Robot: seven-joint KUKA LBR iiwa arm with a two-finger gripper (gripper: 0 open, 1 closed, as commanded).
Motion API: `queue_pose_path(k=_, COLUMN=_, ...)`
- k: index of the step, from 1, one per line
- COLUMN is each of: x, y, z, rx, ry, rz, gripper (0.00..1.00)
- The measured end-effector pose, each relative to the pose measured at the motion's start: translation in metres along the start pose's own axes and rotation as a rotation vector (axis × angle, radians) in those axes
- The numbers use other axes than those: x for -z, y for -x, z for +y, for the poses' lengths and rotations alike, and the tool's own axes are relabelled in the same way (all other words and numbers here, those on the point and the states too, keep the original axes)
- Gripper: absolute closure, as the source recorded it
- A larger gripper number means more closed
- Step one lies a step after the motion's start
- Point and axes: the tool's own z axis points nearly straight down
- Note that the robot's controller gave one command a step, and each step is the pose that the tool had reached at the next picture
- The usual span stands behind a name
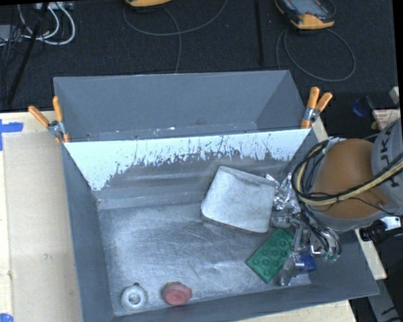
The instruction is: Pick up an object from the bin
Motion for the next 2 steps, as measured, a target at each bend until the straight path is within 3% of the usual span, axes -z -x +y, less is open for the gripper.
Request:
queue_pose_path(k=1, x=0.004, y=0.005, z=0.000, rx=0.000, ry=0.000, rz=-0.016, gripper=1.00)
queue_pose_path(k=2, x=0.136, y=0.001, z=0.024, rx=-0.052, ry=0.001, rz=-0.007, gripper=1.00)
